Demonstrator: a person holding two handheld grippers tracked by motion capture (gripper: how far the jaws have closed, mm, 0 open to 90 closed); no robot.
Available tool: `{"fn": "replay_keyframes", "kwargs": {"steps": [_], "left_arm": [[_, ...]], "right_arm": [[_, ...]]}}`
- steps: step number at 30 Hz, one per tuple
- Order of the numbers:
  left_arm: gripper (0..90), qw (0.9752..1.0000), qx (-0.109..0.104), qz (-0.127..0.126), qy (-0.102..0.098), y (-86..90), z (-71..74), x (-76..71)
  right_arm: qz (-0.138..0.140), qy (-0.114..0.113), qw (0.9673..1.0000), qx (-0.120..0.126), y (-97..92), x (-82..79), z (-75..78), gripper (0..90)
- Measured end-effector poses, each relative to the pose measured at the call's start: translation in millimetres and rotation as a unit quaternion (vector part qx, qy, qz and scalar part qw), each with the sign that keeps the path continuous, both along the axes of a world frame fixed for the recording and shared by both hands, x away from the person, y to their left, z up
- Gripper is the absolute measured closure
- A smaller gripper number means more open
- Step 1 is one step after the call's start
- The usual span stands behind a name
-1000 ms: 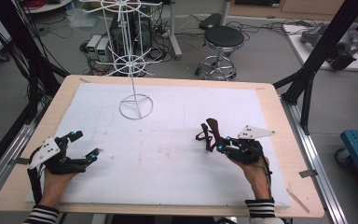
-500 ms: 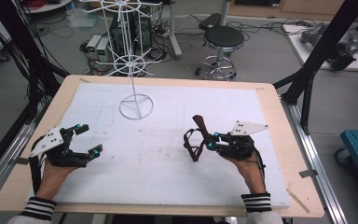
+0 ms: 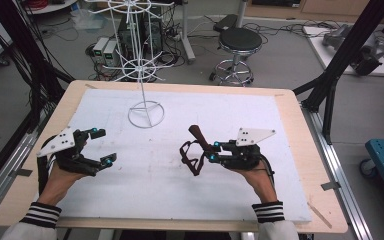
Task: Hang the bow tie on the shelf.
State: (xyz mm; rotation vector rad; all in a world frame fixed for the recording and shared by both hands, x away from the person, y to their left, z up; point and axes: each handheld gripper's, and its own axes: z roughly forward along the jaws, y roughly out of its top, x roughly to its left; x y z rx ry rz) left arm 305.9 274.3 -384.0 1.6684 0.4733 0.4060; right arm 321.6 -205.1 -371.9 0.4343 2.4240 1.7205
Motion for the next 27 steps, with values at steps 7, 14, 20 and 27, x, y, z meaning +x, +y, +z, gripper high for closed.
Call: {"fn": "replay_keyframes", "kwargs": {"steps": [7, 14, 20, 27], "left_arm": [[6.2, 0.9991, 0.013, -0.039, 0.002, -13.7, 13.9, 6.6], [6.2, 0.9963, 0.025, -0.083, 0.003, -32.3, 24.9, 12.5], [6.2, 0.994, 0.021, -0.107, 0.008, -47.7, 31.2, 17.9], [6.2, 0.991, 0.022, -0.131, 0.014, -62.8, 37.1, 21.6]], "right_arm": [[0.044, -0.011, 0.9988, 0.017, 16.1, 2.2, 6.2, 73.7], [0.066, -0.012, 0.9977, 0.012, 27.9, 4.1, 6.8, 73.6], [0.085, -0.017, 0.9962, 0.007, 37.8, 5.0, 8.7, 73.6], [0.1, -0.035, 0.9944, -0.002, 48.8, 6.6, 13.0, 73.6]]}}
